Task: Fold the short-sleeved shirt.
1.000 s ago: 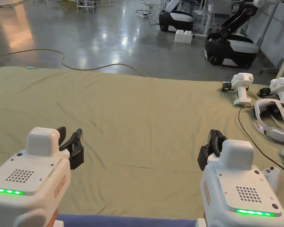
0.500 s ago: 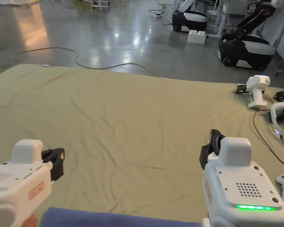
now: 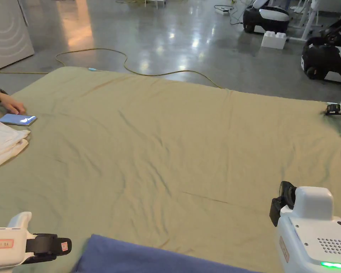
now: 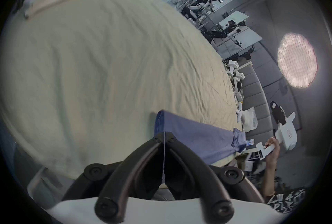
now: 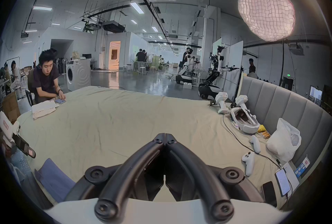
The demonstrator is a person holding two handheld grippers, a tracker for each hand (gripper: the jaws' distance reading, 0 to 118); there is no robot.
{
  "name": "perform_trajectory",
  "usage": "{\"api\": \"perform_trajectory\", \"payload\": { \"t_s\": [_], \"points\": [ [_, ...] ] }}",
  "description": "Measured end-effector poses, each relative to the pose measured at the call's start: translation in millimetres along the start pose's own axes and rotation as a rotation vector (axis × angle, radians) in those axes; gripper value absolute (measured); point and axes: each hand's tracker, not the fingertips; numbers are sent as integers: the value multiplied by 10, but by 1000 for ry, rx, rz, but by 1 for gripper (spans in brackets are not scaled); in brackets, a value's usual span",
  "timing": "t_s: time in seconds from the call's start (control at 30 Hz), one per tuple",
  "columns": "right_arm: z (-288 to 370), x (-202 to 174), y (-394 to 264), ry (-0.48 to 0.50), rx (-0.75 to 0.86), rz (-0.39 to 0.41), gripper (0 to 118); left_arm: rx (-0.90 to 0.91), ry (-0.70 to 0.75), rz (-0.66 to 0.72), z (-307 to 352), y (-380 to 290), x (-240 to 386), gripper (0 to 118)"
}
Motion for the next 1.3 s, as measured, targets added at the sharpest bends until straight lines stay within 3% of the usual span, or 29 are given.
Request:
{"api": "perform_trajectory", "payload": {
  "t_s": [0.03, 0.1, 0.13, 0.17, 0.33, 0.5, 0.73, 0.8, 0.83, 0.87, 0.9, 1.17, 1.3],
  "points": [
    [0, -8, -7, 1, -6, 3, 0, -21, -7, 27, -49, 7, -95, 11],
    [-4, -13, -19, 5, -12, 5, 0, -36, -28, 59, -115, -5, -181, 55],
    [-7, -16, -25, 7, -16, 9, 0, -48, -51, 83, -138, -27, -196, 68],
    [-3, -20, -33, 7, -19, 13, 0, -42, -86, 112, -146, -59, -199, 69],
    [-9, -20, -78, 7, -39, 25, 0, -94, -250, 261, -363, -84, -353, 69],
    [-17, -25, -134, 6, -57, 25, 0, -151, -389, 323, -616, -149, -440, 69],
    [-29, -56, -190, 11, -84, 20, 0, -155, -413, 286, -831, -193, -194, 68],
    [-40, -70, -194, 15, -88, 21, 0, -168, -377, 231, -848, -206, -97, 62],
    [-37, -74, -195, 17, -90, 21, 0, -167, -348, 206, -843, -212, -43, 53],
    [-38, -79, -195, 18, -91, 21, 0, -166, -304, 181, -841, -215, -9, 26],
    [-41, -83, -194, 20, -91, 21, 0, -165, -254, 157, -839, -218, 22, 13],
    [-38, -79, -191, 32, -89, 33, 0, -75, -218, 174, -362, -195, 154, 10],
    [-40, -51, -201, 35, -87, 25, 0, -92, -209, 99, -267, -145, 314, 10]
  ]
}}
